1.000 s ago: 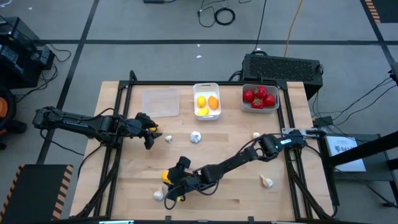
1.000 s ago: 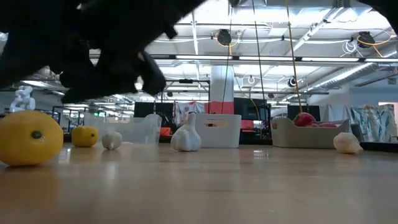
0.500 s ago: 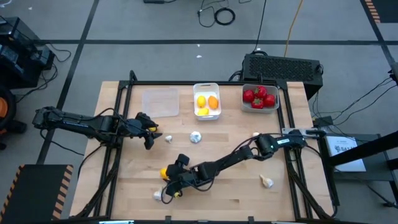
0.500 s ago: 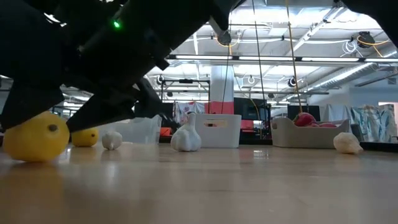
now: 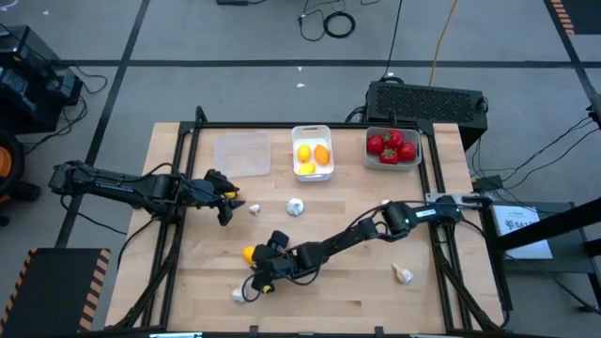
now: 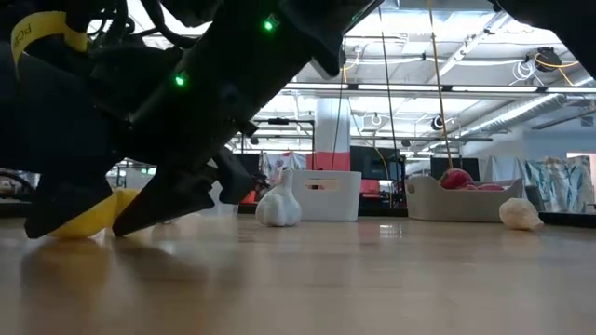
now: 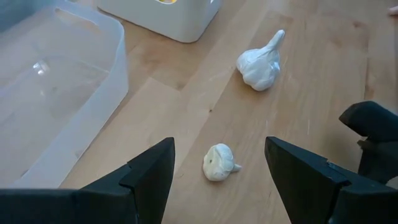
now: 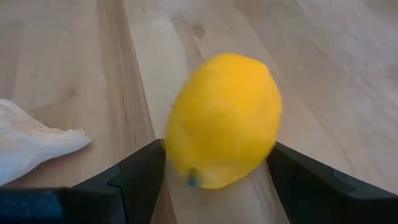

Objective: Sort produce into baskets
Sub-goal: Put the yellow lemon into the white bin

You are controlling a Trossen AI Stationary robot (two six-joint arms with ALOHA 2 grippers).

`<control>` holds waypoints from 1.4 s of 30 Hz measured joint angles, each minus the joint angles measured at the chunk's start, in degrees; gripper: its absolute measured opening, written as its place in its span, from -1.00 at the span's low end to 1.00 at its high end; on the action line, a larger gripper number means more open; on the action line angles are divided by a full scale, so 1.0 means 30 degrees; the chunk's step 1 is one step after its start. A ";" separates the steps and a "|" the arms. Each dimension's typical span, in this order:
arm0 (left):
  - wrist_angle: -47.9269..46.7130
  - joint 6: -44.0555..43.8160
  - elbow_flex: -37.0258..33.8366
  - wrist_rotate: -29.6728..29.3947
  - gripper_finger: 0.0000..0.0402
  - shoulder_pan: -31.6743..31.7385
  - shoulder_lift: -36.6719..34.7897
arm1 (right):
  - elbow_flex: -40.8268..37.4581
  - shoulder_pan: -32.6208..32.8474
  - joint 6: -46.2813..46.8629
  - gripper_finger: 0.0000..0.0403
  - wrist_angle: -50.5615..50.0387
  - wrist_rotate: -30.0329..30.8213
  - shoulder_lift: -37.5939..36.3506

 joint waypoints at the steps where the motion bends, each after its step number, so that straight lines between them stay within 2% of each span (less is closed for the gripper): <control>1: 0.0000 -0.0010 0.0000 0.0000 0.27 0.0000 0.0000 | 0.0000 -0.0005 0.0000 0.34 -0.0021 0.0004 0.0000; 5: -0.0007 -0.0015 0.0000 0.0007 0.27 0.0000 0.0000 | 0.0000 -0.0028 -0.0127 0.24 -0.0059 0.0037 0.0000; 13: -0.0015 -0.0020 0.0000 0.0015 0.27 0.0000 0.0000 | 0.0000 -0.0134 -0.0816 -0.11 -0.0266 -0.0054 -0.0018; 18: -0.0041 -0.0022 0.0000 0.0042 0.27 0.0000 0.0000 | -0.0057 -0.0454 -0.1085 -0.24 -0.2103 -0.0203 -0.0848; 31: -0.0102 -0.0029 0.0000 0.0102 0.27 0.0000 0.0000 | 0.0007 -0.0881 -0.3219 -0.28 -0.5158 0.0051 -0.5214; 36: -0.0109 -0.0037 0.0000 0.0102 0.27 0.0000 -0.0007 | 0.0007 -0.1366 -0.3525 -0.28 -0.7820 0.1007 -0.6894; 42: -0.0109 -0.0087 0.0000 0.0107 0.27 0.0000 0.0000 | 0.0007 -0.2854 -0.3508 -0.28 -1.1257 0.1135 -0.8492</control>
